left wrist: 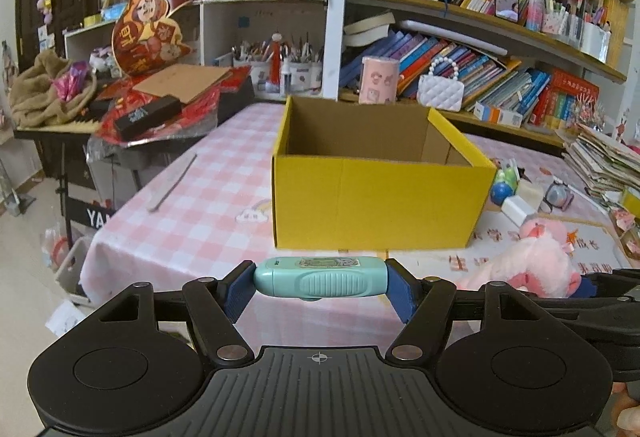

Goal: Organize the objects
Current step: 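Carry the green tube and pink pig over the yellow box with both tools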

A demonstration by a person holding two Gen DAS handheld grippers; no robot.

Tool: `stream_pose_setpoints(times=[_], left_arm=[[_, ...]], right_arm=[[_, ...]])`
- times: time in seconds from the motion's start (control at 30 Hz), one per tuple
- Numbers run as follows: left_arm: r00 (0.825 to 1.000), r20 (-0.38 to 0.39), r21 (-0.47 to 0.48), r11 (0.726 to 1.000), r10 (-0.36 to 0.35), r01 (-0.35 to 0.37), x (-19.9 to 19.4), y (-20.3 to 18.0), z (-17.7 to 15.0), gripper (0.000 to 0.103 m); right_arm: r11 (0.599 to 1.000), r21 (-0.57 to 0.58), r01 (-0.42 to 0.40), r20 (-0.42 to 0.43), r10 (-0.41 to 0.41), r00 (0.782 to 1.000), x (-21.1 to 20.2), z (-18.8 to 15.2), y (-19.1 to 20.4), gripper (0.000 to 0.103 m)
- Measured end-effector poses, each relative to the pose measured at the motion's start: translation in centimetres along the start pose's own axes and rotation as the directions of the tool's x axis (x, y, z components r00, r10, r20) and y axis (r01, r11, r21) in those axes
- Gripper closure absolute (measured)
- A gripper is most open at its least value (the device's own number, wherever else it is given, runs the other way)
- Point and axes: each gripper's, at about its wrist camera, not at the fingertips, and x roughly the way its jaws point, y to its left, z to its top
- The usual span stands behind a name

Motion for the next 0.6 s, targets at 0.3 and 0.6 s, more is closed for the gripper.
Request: stream_pose_setpoints(times=[0.3, 0.6], left_arm=[[0.995, 0.096, -0.020, 1.000, -0.007, 0.009, 1.5, -0.4, 5.7, 0.034], [0.987, 0.150, -0.012, 0.999, 0.050, -0.048, 7.3, -1.5, 11.5, 0.034]], right_arm=[[0.998, 0.025, -0.053, 0.126, 0.050, 0.991, 0.8, 6.5, -1.0, 0.047], [0.998, -0.036, -0.061, 0.262, 0.068, 0.963, 6.1, 14.7, -2.6, 0.046]])
